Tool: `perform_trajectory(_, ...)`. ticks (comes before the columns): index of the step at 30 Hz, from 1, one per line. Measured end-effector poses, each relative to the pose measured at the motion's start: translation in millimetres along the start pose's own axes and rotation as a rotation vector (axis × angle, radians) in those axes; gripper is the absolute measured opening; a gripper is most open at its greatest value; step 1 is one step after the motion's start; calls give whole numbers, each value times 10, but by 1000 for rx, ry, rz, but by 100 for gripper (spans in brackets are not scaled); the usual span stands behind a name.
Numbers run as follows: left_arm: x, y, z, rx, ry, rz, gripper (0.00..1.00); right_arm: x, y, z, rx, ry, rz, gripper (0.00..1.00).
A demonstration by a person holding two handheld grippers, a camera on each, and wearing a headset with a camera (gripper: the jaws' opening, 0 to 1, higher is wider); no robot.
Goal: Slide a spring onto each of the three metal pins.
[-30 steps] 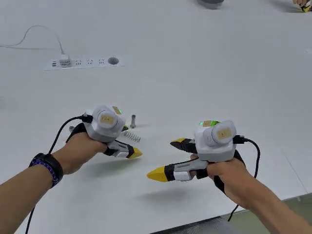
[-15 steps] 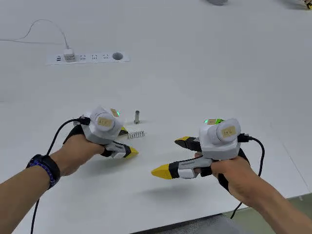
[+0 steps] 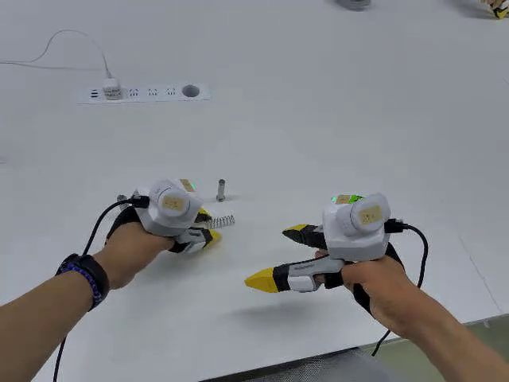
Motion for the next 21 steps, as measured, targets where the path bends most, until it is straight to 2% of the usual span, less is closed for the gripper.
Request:
perform_trajectory(2,-6,-8,14,-18,1,-4,15,0,2,9,-1,0,1,80)
perform_trajectory(5,-12,-16,-24,-26,11,-13,11,5,-2,19,-3,3,6,80)
perform_trajectory(7,-3,-4,-4,-50,39,-13,11,9,-7,26,-3,3,10,80)
perform_trajectory(8,5,5,-15,-54,80,-12,11,10,-11,32,-4,4,11,80)
perform_trajectory(12,36,60,-64,-58,99,-10,10,20,-26,46,-6,9,21,80)
perform_trajectory(15,96,152,-113,-69,117,-10,10,8,-40,60,-6,8,20,80)
perform_trajectory(21,206,355,-139,-99,176,-25,10,-1,-82,81,-7,9,21,80)
Point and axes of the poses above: the centre of the closed fingertips' face, and the gripper's own axes: y roughly backward along the fingers, z roughly to its left, x roughly out of its underside, the point moved 3 cm from there along y, roughly backward along the fingers, and after that the axes turned 14 degrees about -z, right-handed, at the moved point
